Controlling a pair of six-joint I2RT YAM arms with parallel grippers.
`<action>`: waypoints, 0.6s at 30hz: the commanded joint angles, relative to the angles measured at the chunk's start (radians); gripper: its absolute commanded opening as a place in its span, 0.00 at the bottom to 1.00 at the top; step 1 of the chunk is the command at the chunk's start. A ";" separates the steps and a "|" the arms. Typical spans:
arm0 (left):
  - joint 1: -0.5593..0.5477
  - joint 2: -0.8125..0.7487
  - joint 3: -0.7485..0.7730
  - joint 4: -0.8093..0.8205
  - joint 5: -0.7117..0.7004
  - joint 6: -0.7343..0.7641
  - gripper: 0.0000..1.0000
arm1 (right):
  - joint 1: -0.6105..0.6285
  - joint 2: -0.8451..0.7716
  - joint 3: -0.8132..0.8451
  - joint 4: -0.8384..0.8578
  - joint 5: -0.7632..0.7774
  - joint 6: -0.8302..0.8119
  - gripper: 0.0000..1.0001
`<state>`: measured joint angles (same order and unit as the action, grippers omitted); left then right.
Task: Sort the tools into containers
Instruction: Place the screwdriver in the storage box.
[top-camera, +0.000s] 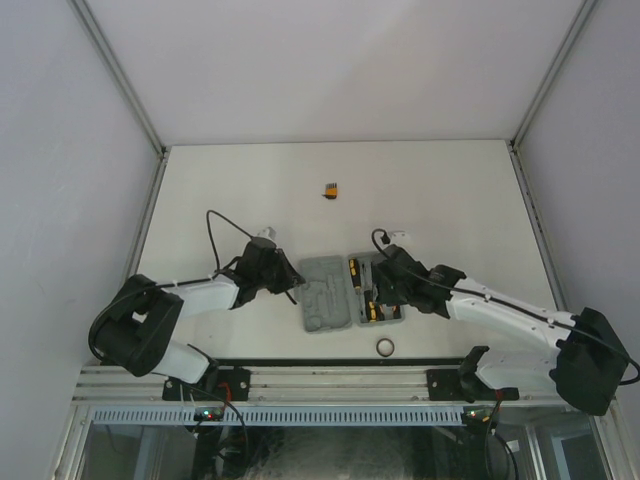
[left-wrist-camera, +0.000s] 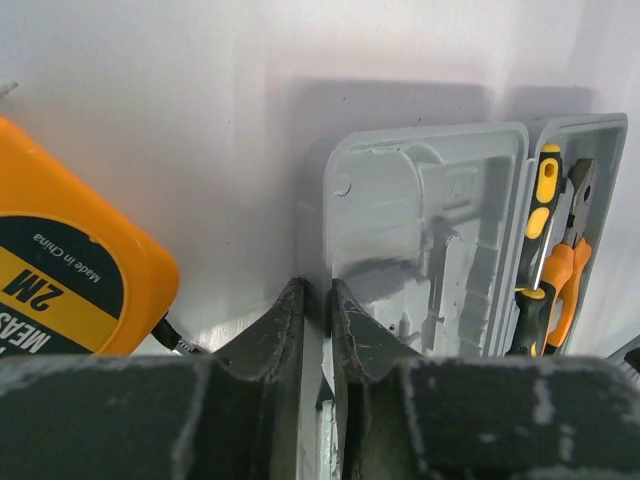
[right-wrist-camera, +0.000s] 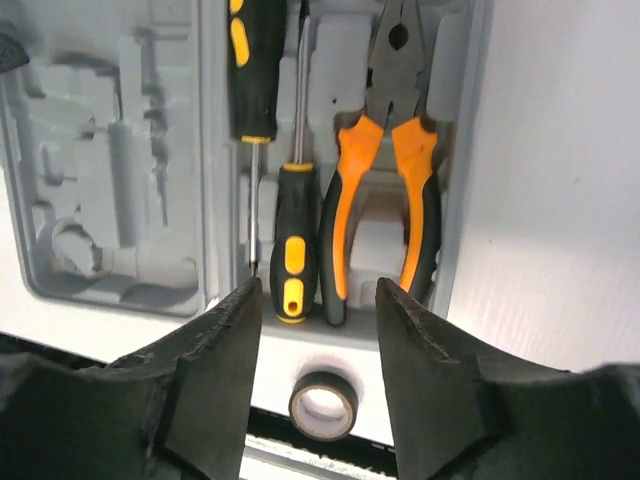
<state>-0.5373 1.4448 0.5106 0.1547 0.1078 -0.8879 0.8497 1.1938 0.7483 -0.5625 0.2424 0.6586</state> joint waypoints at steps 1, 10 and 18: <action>0.007 -0.033 0.025 -0.010 0.015 0.017 0.25 | 0.056 -0.090 -0.043 -0.009 0.036 0.071 0.53; 0.008 -0.106 0.056 -0.097 0.019 0.077 0.43 | 0.221 -0.100 -0.067 -0.107 0.101 0.201 0.72; 0.018 -0.177 0.121 -0.155 0.098 0.110 0.48 | 0.329 -0.004 -0.097 -0.122 0.103 0.328 0.75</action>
<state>-0.5312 1.3151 0.5461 0.0242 0.1425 -0.8192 1.1484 1.1484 0.6563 -0.6701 0.3237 0.8986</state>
